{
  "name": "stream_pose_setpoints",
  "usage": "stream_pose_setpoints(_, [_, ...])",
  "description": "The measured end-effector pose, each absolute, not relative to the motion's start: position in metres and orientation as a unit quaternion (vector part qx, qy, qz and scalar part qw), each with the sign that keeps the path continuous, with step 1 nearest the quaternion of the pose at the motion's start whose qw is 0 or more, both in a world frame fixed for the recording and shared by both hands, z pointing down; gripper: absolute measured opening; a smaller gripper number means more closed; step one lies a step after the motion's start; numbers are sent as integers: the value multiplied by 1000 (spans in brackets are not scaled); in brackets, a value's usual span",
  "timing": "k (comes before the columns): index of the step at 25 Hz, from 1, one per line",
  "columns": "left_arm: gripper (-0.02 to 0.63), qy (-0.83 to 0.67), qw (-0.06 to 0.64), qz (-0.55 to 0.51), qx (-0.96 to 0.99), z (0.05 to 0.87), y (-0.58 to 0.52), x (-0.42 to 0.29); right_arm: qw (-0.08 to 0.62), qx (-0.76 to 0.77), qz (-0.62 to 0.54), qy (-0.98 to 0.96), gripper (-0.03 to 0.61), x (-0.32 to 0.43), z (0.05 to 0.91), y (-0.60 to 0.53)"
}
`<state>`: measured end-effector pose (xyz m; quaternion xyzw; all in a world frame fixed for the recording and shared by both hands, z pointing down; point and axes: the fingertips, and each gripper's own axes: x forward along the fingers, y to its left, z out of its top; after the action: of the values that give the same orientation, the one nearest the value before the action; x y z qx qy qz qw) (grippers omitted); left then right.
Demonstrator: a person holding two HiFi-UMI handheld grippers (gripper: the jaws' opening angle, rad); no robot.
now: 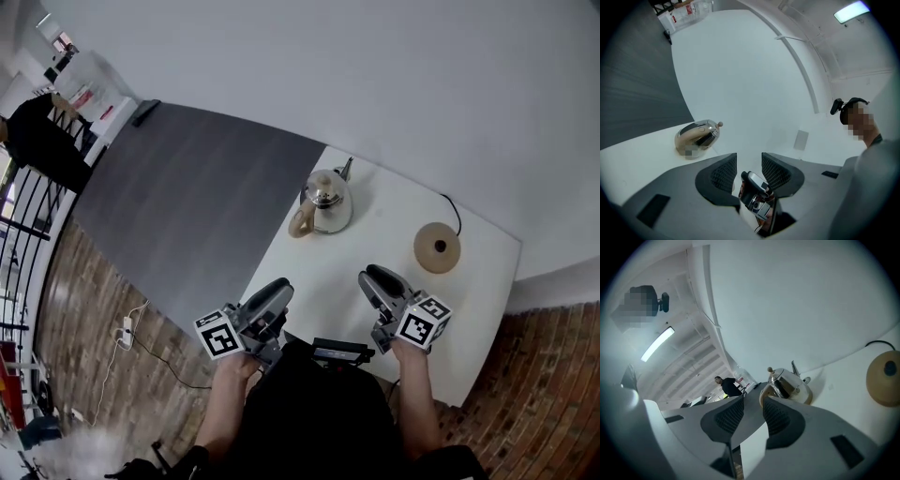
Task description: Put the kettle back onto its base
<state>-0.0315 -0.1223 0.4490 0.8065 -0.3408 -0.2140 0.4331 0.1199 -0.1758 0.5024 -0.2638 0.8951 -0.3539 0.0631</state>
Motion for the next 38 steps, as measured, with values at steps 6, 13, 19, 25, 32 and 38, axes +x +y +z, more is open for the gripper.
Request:
stream_pose_setpoints(6, [163, -341, 417, -228, 811, 437, -129, -53, 40, -235, -337, 911, 114, 66, 503, -200])
stream_pose_setpoints(13, [189, -339, 418, -252, 804, 438, -133, -80, -2, -254, -359, 898, 135, 18, 534, -233])
stream_pose_setpoints(19, [187, -329, 428, -266, 799, 445, -135, -95, -41, -272, -379, 884, 147, -16, 562, -257])
stream_pose_setpoints(25, [187, -318, 435, -267, 799, 449, -137, -101, -66, -293, -385, 873, 149, -36, 580, -271])
stream_pose_setpoints(32, [187, -316, 429, -272, 801, 447, -138, -105, -67, -294, -384, 873, 149, -40, 593, -282])
stream_pose_setpoints(38, [187, -313, 429, -275, 801, 445, -140, -108, -83, -280, -365, 884, 149, -38, 592, -276])
